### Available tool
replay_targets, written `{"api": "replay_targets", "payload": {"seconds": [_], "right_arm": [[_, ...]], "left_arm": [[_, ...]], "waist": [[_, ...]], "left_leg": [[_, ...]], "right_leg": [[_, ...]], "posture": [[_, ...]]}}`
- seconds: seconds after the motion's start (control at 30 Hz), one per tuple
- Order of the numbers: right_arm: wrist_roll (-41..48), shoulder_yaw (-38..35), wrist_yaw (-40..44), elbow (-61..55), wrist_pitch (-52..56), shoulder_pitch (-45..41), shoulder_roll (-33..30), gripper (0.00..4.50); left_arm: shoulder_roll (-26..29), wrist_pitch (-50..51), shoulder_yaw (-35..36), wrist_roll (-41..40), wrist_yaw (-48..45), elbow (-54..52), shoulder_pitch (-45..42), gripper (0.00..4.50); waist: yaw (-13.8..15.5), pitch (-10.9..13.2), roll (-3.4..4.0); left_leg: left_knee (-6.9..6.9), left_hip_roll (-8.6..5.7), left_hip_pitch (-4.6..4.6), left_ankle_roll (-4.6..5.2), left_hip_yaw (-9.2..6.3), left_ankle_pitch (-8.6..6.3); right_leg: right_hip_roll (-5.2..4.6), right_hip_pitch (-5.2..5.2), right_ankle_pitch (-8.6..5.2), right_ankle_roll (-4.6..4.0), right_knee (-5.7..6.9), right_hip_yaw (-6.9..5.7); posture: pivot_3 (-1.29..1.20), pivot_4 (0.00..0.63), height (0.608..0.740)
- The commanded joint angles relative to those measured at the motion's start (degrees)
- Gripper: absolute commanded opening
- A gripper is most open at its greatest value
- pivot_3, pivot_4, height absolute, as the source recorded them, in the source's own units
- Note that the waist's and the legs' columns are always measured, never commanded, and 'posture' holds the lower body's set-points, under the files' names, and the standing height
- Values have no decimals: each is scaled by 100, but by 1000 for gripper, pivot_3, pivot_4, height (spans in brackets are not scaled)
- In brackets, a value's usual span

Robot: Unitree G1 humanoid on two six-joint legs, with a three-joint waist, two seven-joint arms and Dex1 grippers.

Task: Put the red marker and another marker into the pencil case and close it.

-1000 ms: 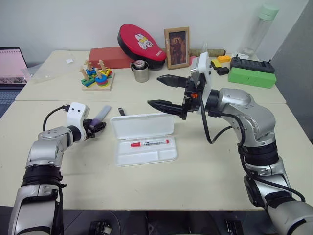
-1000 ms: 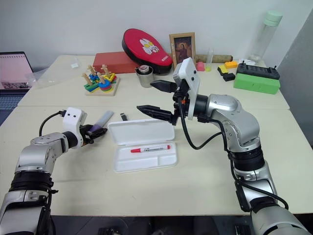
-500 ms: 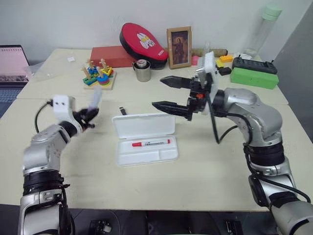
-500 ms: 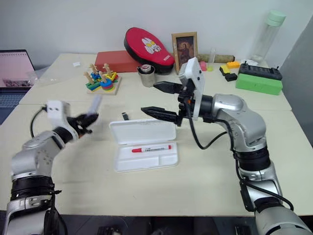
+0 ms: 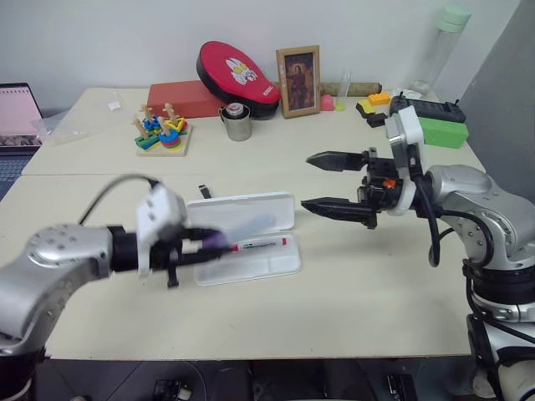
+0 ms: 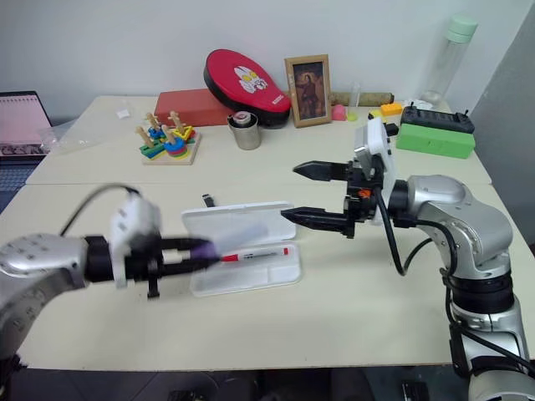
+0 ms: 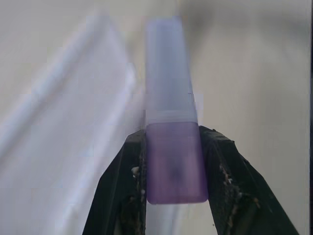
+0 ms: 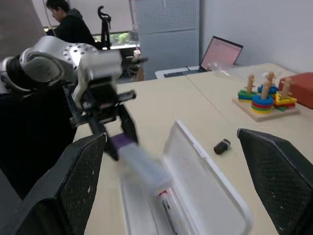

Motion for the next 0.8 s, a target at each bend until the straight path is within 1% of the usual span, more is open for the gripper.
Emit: {"api": "replay_targets", "payload": {"seconds": [0.03, 0.23, 0.43, 0.57, 0.7, 0.8], "right_arm": [[163, -133, -56, -279, -37, 4, -66, 4500], [-135, 263, -9, -477, -94, 264, -224, 4500], [-274, 426, -32, -506, -201, 361, -244, 4500], [-273, 432, -128, -573, -206, 402, -203, 4500], [-244, 401, -219, -670, -178, 479, -203, 4500], [-210, 346, -282, -772, -146, 570, -237, 4500]], "left_arm": [[92, -549, -237, 506, -211, 177, -81, 1217], [10, -1220, -950, 1286, -511, 754, -279, 1217], [-194, -1506, -1351, 1483, -890, 1144, -650, 1217], [-277, -1721, -1668, 1857, -1022, 1432, -932, 1217], [-313, -1829, -1798, 2045, -1151, 1619, -1100, 1217], [-242, -1861, -1721, 2079, -1233, 1652, -1094, 1217]], "waist": [[32, 0, 0], [61, 0, 0], [63, 0, 0], [63, -1, -1], [63, -1, -1], [59, -1, -1]], "left_leg": [[0, 0, -3, 0, 0, 0], [0, 0, -11, 0, 0, 0], [1, 0, -24, 0, 0, 0], [2, 0, -24, 0, -1, 0], [2, 0, -24, 0, -2, 0], [2, 0, -24, 0, -2, 0]], "right_leg": [[0, -3, 0, 1, 0, 0], [0, -7, -1, 2, -5, -1], [0, -20, -1, 2, -2, -2], [0, -19, -1, 3, -2, -3], [0, -20, -1, 3, 0, -4], [0, -19, -1, 3, 0, -4]], "posture": [[0, 150, 740], [0, 150, 740], [0, 150, 740], [0, 150, 740], [0, 150, 740], [0, 150, 740]]}}
